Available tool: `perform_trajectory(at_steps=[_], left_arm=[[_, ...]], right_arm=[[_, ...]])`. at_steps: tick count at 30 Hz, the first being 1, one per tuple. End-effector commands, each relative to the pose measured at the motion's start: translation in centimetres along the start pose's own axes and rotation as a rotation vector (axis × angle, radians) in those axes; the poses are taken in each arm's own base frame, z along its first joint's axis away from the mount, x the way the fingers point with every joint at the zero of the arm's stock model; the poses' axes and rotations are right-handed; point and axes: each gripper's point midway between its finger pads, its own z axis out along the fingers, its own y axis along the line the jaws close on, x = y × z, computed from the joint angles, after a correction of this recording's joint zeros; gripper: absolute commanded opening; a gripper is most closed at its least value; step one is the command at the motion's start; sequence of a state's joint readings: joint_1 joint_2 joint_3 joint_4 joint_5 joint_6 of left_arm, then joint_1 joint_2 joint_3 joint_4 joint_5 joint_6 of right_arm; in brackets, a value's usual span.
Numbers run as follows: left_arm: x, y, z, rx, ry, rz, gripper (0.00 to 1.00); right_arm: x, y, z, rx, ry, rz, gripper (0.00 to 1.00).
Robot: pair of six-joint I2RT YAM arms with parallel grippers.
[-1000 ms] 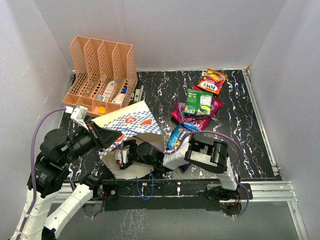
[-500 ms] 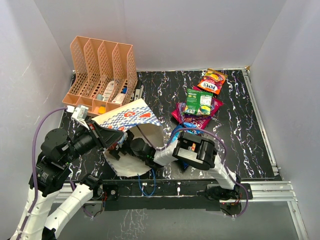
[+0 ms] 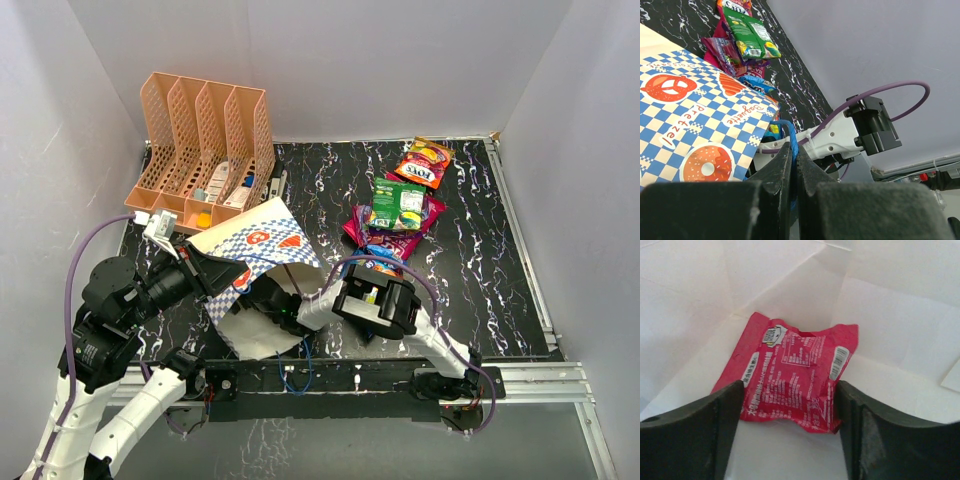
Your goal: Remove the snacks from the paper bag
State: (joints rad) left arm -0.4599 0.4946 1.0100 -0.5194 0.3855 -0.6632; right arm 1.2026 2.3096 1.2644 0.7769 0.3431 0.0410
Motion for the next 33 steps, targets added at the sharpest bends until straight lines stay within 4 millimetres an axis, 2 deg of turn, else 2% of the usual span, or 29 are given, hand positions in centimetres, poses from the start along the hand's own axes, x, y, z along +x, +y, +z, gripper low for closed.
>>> perform_trajectory(at_steps=[1,4,6,14,20,25,29,30,33], left_arm=[[-0.2,-0.6,0.2,0.027,0.0,0.008,0.0],[-0.4,-0.6,0.1,0.022,0.0,0.013,0.0],[-0.4,-0.5,0.0,0.013,-0.002,0.017,0.0],[-0.3,0.0,0.0,-0.01,0.0,0.018,0.0],[-0.2,0.2,0.2,-0.012,-0.001,0.015,0.0],[-0.6,0.1,0.3,-0.014,-0.007,0.019,0.0],[-0.9,0.1,0.4,-0.022,-0.014,0.015,0.0],[-1.0,0.0,0.3,-0.022,-0.02,0.013,0.0],[-1.3,-0.1,0.5,-0.019,-0.027,0.005,0.0]], right_arm=[[2.1,-1.5,-0.5,0.041,0.076,0.016,0.6],[0.5,-1.8,-0.7,0.04,0.04,0.013,0.44],[-0.6,-2.1,-0.9,0.042,0.021,-0.005,0.37],[-4.7,-3.4,-2.4,0.061,-0.07,-0.067,0.23],[-6.3,-3.2,-4.5,0.017,-0.092,-0.071,0.1],[-6.8,-1.3,-8.0,-0.067,-0.093,-0.086,0.07],[-6.7,0.3,-12.4,-0.17,-0.076,-0.104,0.07],[-7.6,0.6,-13.8,-0.193,-0.091,-0.092,0.07],[-7.4,0.5,-17.3,-0.227,-0.071,-0.071,0.07]])
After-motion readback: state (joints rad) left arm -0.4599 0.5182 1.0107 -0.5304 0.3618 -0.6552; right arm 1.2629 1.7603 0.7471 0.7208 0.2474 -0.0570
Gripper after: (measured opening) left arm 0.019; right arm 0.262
